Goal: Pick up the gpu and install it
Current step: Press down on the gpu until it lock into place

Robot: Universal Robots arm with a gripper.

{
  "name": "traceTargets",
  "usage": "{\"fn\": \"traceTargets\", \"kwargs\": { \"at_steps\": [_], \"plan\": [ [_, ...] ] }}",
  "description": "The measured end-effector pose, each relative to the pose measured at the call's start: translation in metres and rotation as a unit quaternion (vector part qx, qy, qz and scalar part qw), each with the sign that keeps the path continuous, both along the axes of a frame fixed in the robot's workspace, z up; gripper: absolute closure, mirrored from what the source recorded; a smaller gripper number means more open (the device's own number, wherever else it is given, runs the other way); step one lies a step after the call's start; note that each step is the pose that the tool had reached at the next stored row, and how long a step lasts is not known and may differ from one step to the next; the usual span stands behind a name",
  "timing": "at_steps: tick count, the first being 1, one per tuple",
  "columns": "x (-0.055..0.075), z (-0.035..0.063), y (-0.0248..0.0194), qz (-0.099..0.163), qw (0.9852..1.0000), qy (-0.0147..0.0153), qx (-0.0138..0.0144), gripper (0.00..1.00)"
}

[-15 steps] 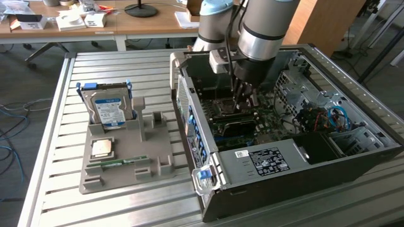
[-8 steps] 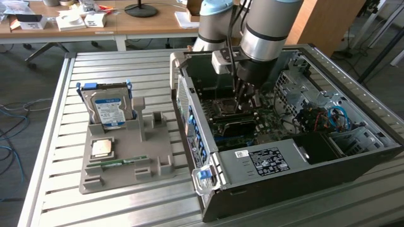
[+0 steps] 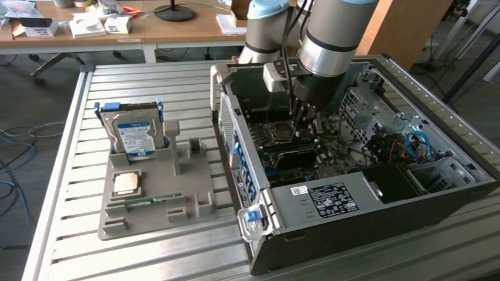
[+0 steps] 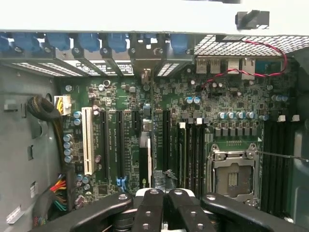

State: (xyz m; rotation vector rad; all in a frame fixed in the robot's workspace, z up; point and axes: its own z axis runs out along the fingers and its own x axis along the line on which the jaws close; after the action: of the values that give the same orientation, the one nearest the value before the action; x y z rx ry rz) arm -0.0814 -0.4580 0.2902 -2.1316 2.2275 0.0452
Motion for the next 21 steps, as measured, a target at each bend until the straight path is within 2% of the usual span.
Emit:
{"fn": "traceTargets", "kwargs": {
  "at_steps": [6, 13, 21],
  "plan": [
    [0.002, -0.0005, -0.0004, -0.007, 1.0, 0.0022, -0.0004, 0.89],
    [0.002, -0.0077, -0.0012, -0.013, 0.9999, 0.0026, -0.0004, 0.89],
    [0.001, -0.0143, -0.0013, -0.018, 0.9998, 0.0051, -0.0005, 0.89]
  ]
}}
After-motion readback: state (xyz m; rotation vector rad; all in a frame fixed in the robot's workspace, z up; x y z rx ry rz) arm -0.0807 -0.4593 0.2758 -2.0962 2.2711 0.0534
